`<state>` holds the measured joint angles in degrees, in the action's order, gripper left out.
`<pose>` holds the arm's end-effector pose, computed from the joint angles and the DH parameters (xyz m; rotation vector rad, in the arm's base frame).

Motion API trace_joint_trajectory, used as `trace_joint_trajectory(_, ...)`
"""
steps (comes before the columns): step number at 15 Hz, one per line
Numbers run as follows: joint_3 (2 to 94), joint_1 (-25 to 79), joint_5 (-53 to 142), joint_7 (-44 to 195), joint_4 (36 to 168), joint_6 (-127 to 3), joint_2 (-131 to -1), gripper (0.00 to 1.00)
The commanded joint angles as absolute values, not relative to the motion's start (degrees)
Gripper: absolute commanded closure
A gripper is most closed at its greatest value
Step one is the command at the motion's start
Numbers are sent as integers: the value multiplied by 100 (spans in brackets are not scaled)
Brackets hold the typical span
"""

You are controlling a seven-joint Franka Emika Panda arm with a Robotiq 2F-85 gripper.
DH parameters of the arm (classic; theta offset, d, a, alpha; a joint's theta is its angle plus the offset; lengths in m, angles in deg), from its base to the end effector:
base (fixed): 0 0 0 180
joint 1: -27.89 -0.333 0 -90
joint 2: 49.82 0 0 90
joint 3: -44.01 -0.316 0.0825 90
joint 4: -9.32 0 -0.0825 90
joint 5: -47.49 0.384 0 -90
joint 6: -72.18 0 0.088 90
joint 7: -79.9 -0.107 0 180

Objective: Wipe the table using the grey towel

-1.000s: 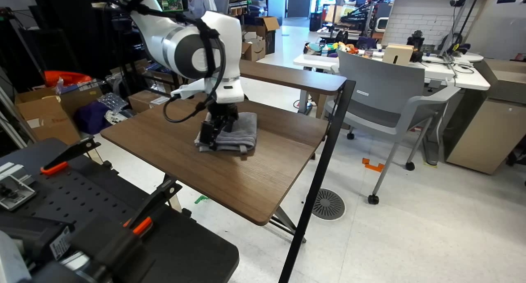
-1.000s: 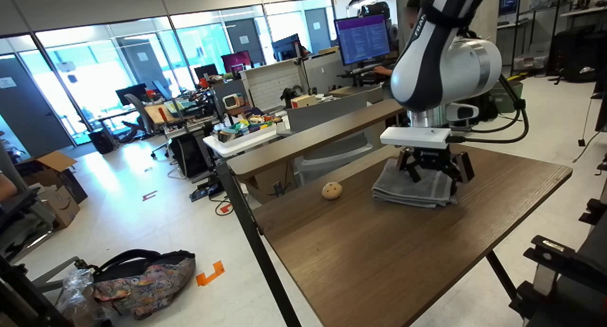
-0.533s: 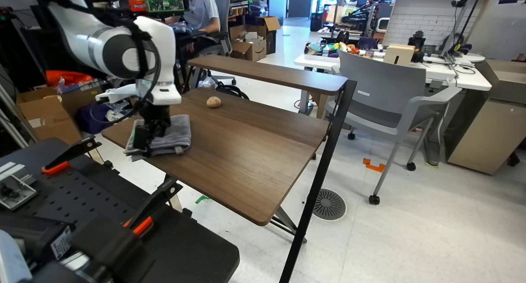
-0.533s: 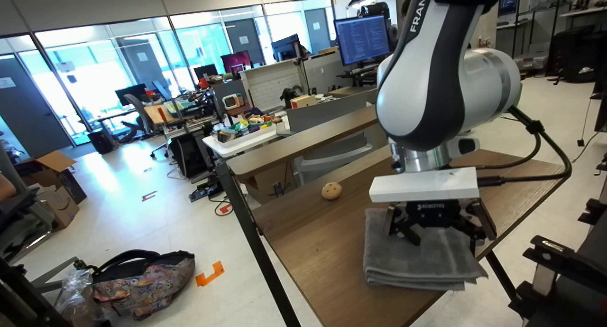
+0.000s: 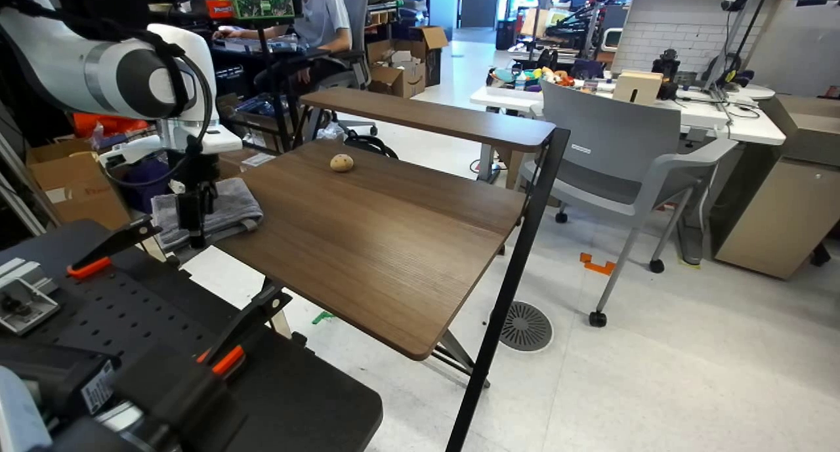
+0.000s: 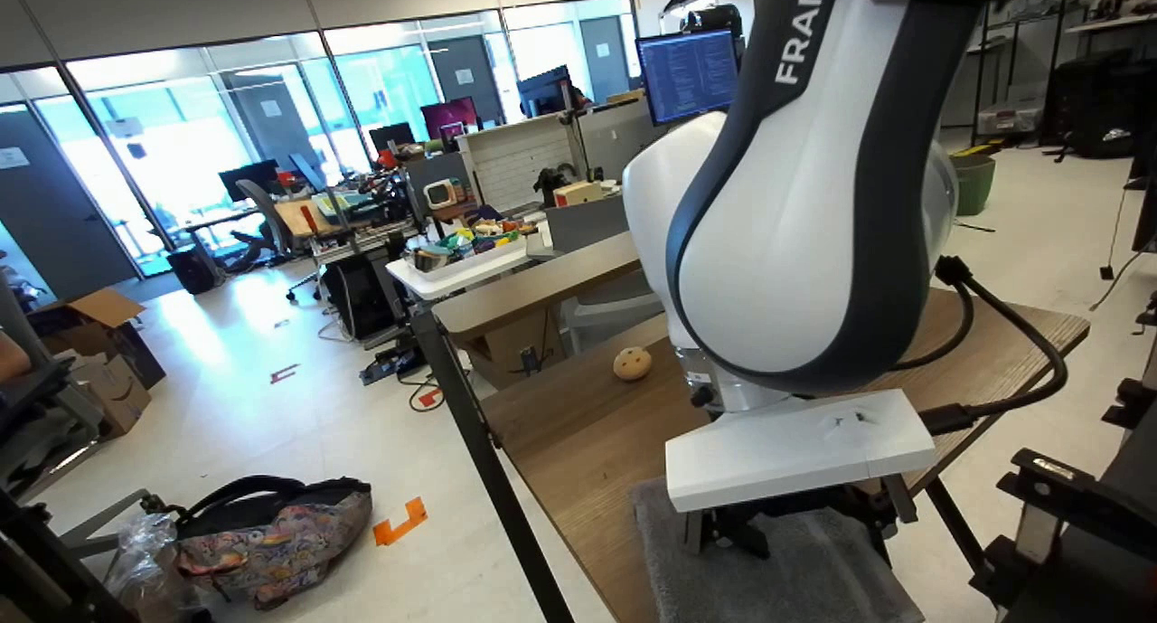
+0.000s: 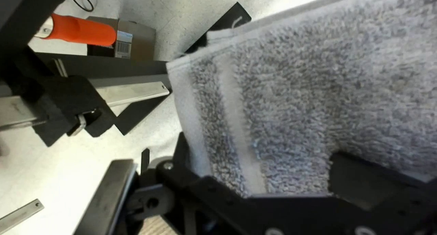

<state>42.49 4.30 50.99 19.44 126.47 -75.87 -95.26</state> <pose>0.4843 0.2274 0.0287 2.8149 -0.9933 -0.3259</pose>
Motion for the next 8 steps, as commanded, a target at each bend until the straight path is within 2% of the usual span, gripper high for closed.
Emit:
trace_joint_trajectory(1,4536,477,4896,2110,12331,-7545,-9658,0)
trace_joint_trajectory(8,5102,1539,5251,1980,11808,-7299,-9750,0)
